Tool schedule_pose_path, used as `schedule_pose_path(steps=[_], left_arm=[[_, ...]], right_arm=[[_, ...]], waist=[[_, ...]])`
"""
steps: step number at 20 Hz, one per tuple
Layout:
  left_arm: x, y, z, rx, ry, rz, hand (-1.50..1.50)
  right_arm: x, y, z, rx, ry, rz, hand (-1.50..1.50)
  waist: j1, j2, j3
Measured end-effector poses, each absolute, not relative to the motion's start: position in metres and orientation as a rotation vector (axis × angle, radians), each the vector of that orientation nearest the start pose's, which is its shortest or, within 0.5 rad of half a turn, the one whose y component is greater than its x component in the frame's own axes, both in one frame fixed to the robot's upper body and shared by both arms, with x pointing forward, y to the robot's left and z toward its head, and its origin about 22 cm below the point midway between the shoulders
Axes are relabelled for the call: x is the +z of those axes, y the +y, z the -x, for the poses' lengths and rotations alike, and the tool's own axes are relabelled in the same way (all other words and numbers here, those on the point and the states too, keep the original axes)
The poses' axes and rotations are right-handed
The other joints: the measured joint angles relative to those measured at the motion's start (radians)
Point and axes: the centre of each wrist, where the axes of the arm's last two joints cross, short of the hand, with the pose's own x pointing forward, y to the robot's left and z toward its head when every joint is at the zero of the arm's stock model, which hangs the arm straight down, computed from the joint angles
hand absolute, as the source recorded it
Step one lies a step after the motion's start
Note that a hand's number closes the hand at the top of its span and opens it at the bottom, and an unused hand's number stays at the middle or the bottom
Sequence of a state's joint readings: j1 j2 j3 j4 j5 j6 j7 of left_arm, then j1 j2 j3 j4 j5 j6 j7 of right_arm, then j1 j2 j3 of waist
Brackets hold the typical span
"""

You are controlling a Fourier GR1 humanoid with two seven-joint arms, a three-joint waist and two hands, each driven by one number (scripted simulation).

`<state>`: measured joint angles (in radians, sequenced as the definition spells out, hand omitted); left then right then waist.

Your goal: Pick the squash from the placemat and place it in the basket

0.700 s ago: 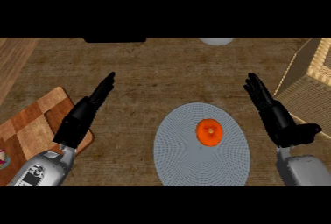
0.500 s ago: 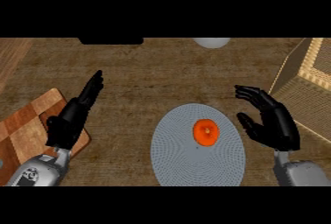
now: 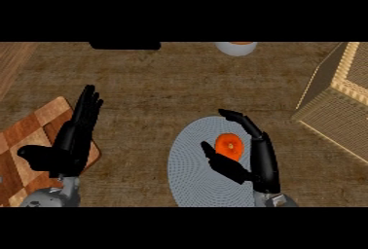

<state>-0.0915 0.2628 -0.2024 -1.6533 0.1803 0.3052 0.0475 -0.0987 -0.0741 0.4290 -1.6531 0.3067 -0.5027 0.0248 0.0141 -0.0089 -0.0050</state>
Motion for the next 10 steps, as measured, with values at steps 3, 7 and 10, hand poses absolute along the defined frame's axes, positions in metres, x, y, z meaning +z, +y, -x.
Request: schedule_pose_path(steps=[3, 7, 10], left_arm=[[0.041, 0.229, -0.251, 0.020, -1.654, -0.101, 0.00], [0.039, 0.236, -0.247, 0.048, -1.651, -0.128, 0.00], [0.036, 0.240, -0.243, 0.059, -1.647, -0.145, 0.00]], right_arm=[[0.029, -0.122, -0.234, 0.153, -1.780, 0.477, -1.50], [0.018, -0.140, -0.237, 0.163, -1.641, 0.738, -1.50], [0.013, -0.155, -0.236, 0.230, -1.504, 0.875, -1.50]], waist=[[-0.009, -0.002, -0.003], [-0.036, -0.008, -0.009], [-0.050, -0.013, -0.012]])
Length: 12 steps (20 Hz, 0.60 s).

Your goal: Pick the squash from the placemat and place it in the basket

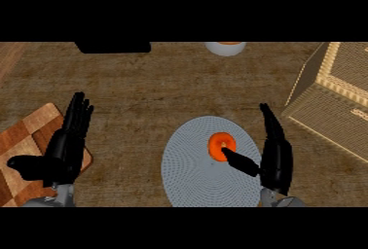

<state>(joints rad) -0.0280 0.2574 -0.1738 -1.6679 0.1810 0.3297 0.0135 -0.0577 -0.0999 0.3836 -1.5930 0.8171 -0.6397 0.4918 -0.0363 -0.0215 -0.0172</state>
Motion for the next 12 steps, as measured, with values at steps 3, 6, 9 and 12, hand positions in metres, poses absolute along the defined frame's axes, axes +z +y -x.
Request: schedule_pose_path(steps=[3, 6, 9, 12], left_arm=[[0.037, 0.243, -0.243, 0.066, -1.650, -0.156, 0.00], [0.037, 0.244, -0.243, 0.065, -1.649, -0.151, 0.00], [0.036, 0.241, -0.243, 0.055, -1.651, -0.136, 0.00], [0.036, 0.240, -0.243, 0.057, -1.655, -0.122, 0.00]], right_arm=[[0.017, -0.164, -0.235, 0.338, -1.358, 0.947, -1.50], [0.032, -0.155, -0.235, 0.443, -1.239, 0.964, -1.50], [0.058, -0.133, -0.234, 0.525, -1.143, 0.939, -1.50], [0.092, -0.113, -0.229, 0.578, -1.113, 0.903, -1.50]], waist=[[-0.006, -0.002, -0.002], [0.000, -0.001, -0.001], [0.009, 0.001, 0.002], [0.016, 0.002, 0.005]])
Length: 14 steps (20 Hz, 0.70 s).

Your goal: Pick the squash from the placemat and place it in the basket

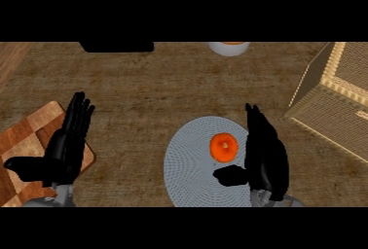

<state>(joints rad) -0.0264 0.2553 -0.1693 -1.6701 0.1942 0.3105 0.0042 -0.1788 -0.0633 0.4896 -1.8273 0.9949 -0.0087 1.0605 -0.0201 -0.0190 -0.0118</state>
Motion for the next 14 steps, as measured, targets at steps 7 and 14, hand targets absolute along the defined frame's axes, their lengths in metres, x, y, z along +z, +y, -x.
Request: schedule_pose_path(steps=[7, 14], left_arm=[[0.036, 0.236, -0.241, 0.053, -1.667, -0.103, 0.00], [0.033, 0.234, -0.240, 0.054, -1.666, -0.094, 0.00]], right_arm=[[0.140, -0.096, -0.228, 0.622, -1.117, 0.901, -1.50], [0.143, -0.097, -0.236, 0.656, -1.050, 0.929, -1.50]], waist=[[0.018, 0.008, 0.006], [0.020, 0.013, 0.008]])
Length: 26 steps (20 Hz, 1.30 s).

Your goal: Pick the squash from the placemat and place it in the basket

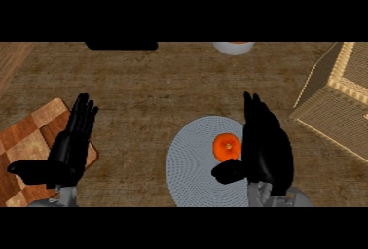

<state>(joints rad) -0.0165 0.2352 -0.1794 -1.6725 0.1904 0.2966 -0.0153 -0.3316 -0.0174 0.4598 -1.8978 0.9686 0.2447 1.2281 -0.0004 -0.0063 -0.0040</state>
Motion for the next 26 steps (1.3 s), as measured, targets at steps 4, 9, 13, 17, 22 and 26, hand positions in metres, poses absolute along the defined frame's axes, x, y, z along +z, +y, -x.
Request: schedule_pose_path(steps=[4, 9, 13, 17, 22, 26], left_arm=[[0.030, 0.236, -0.240, 0.057, -1.668, -0.098, 0.00], [0.035, 0.234, -0.245, 0.046, -1.676, -0.093, 0.00], [0.033, 0.237, -0.243, 0.051, -1.674, -0.097, 0.00], [0.035, 0.238, -0.250, 0.054, -1.667, -0.089, 0.00], [0.039, 0.235, -0.247, 0.047, -1.670, -0.084, 0.00], [0.040, 0.233, -0.244, 0.049, -1.675, -0.086, 0.00]], right_arm=[[0.141, -0.098, -0.233, 0.674, -1.030, 0.925, -1.50], [0.134, -0.093, -0.231, 0.700, -1.013, 0.918, -1.50], [0.125, -0.087, -0.231, 0.714, -1.006, 0.917, -1.50], [0.116, -0.088, -0.232, 0.712, -0.987, 0.934, -1.50], [0.105, -0.083, -0.240, 0.722, -0.970, 0.971, -1.50], [0.098, -0.085, -0.243, 0.721, -0.956, 0.977, -1.50]], waist=[[0.000, 0.001, 0.001], [0.002, 0.003, 0.002], [0.005, 0.004, 0.003], [0.002, 0.005, 0.003], [0.007, 0.005, 0.003], [0.007, 0.005, 0.004]])
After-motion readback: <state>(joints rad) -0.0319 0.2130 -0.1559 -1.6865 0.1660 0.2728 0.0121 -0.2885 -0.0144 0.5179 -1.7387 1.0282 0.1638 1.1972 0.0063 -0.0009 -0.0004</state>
